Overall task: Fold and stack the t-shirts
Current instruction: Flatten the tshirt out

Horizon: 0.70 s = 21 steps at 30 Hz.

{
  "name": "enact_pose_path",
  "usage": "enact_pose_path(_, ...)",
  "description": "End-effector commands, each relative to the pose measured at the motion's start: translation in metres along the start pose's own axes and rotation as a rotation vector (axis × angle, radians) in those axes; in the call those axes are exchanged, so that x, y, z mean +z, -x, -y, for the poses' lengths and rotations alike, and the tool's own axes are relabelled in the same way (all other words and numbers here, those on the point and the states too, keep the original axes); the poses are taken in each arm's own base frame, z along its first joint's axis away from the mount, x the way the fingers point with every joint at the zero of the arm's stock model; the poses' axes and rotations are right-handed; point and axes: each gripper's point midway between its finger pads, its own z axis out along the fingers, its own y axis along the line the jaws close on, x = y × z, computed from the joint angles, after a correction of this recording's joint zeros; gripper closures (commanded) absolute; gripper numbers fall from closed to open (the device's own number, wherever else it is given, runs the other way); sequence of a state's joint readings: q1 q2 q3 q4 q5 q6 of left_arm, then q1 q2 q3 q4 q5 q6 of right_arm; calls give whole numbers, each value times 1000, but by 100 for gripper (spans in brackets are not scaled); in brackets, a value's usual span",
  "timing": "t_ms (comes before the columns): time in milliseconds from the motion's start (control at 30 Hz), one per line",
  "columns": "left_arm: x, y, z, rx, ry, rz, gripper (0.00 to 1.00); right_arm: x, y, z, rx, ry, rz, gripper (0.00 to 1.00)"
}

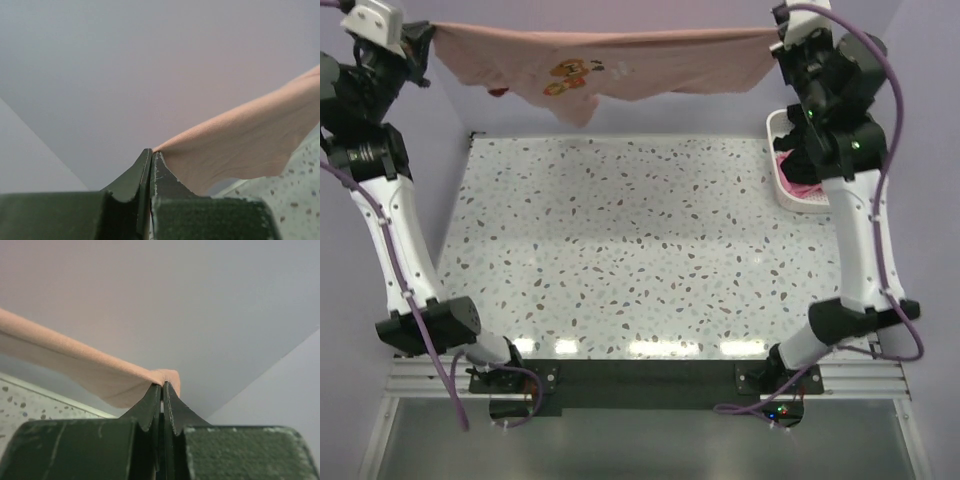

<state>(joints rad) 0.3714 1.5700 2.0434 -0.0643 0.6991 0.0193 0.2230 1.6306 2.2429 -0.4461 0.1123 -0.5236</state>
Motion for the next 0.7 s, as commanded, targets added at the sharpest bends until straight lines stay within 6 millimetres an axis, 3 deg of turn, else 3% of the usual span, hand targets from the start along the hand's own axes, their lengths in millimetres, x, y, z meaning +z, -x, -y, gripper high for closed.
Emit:
enact_pose_path(0, -40, -33, 38, 160, -163, -107, 100, -25, -38, -25, -82, 124, -57, 100)
enact_pose_path(33, -47, -49, 44, 233, -201, -142, 100, -44, -41, -28, -123, 150, -59, 100)
enact_pose_path(67, -65, -84, 65, 164, -288, -251, 100, -48, -88, -57, -148, 234, -152, 100)
enact_pose_path(133, -90, -128, 88, 226, -412, -357, 100, -74, -116, -71, -236, 315, -204, 100)
enact_pose_path(167, -117, -157, 111, 120, -482, -470, 100, -84, -155, -92, -256, 380, -281, 100)
enact_pose_path(200, -136, -189, 125, 69, -533, -553, 98, -93, -169, -99, -274, 411, -310, 100)
enact_pose_path(267, -175, -228, 153, 25, -642, -676, 88, -117, -211, -119, -336, 511, -412, 100)
enact_pose_path(300, -200, -262, 163, -13, -655, -779, 79, -125, -223, -126, -340, 548, -449, 93)
enact_pose_path(333, -206, -277, 161, -21, -623, -821, 63, -135, -238, -134, -341, 591, -499, 54)
enact_pose_path(367, -217, -290, 163, -29, -617, -867, 55, -143, -253, -140, -340, 618, -541, 29)
enact_pose_path(400, -231, -301, 172, -51, -632, -895, 46, -146, -258, -143, -336, 631, -567, 18)
enact_pose_path(433, -235, -304, 176, -39, -645, -894, 37, -158, -267, -150, -325, 685, -617, 16)
enact_pose_path(667, -269, -321, 205, -45, -736, -944, 33, -180, -288, -177, -241, 829, -727, 12)
